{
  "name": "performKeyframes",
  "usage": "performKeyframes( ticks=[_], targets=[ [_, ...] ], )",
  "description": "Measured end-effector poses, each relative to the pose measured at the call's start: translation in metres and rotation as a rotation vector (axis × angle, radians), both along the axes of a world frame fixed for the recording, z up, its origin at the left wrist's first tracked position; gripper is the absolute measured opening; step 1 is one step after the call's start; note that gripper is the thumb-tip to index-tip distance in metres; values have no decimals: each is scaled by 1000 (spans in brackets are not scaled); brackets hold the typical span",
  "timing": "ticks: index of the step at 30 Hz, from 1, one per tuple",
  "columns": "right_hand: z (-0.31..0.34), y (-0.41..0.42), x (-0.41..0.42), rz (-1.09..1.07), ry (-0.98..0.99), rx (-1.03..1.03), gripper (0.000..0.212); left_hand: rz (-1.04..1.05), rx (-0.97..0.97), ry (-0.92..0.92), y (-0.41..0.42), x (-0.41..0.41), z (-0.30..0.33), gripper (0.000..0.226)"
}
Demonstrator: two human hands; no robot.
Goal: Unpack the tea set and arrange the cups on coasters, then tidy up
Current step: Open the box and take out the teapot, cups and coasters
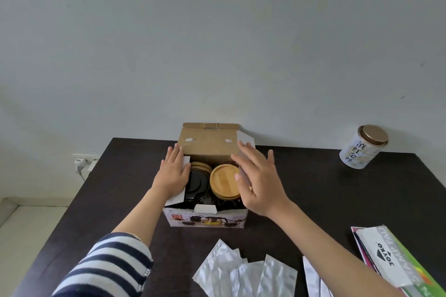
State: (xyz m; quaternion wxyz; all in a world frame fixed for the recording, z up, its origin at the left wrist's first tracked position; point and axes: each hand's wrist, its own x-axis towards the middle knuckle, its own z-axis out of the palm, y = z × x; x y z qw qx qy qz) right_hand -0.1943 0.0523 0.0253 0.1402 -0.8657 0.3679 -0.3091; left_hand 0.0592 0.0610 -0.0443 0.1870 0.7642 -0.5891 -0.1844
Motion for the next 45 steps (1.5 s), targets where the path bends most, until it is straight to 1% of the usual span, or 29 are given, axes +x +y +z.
performKeyframes(
  ticks=[2,5,7,10,12,14,17,20,25,27,31,34,37,41,43,45],
  targets=[
    [4,-1,-22,-56,29,8,54,-1,-3,3,-1,0,0,61],
    [8,0,-48,-152,127,121,63,-5,-9,1,-1,0,-1,61],
    [5,0,-59,-227,280,174,63,-4,-11,2,-1,-1,-2,61],
    [-6,-1,-63,-338,579,223,66,-1,-7,-9,-2,-2,-2,61],
    [-18,-4,-58,-364,656,313,68,-1,-6,-17,-2,-3,-1,61],
    [-34,-6,-50,-335,594,454,70,-1,-4,-24,-2,-4,0,61],
    [-60,-9,-30,-296,335,701,73,-1,6,-28,-2,-4,0,61],
    [-77,-7,-5,-300,194,774,71,-2,3,-25,-2,-4,-1,61],
    [-97,3,10,-339,-49,705,63,-2,-12,-16,-1,-2,-2,66],
    [-101,3,10,-326,-96,658,59,-3,-13,-24,-1,-2,-3,70],
    [-103,1,10,-301,-121,575,59,7,-19,20,-2,-2,-1,68],
    [-106,1,8,-302,-134,530,58,8,17,44,-1,-4,3,68],
    [-105,1,8,-294,-148,508,57,12,54,89,0,-4,14,68],
    [-105,1,8,-295,-157,495,59,-31,88,110,13,-3,28,73],
    [-104,1,7,-293,-155,500,59,-64,70,126,24,-2,32,70],
    [-103,2,7,-291,-146,501,60,-90,22,122,32,0,35,62]
  ],
)
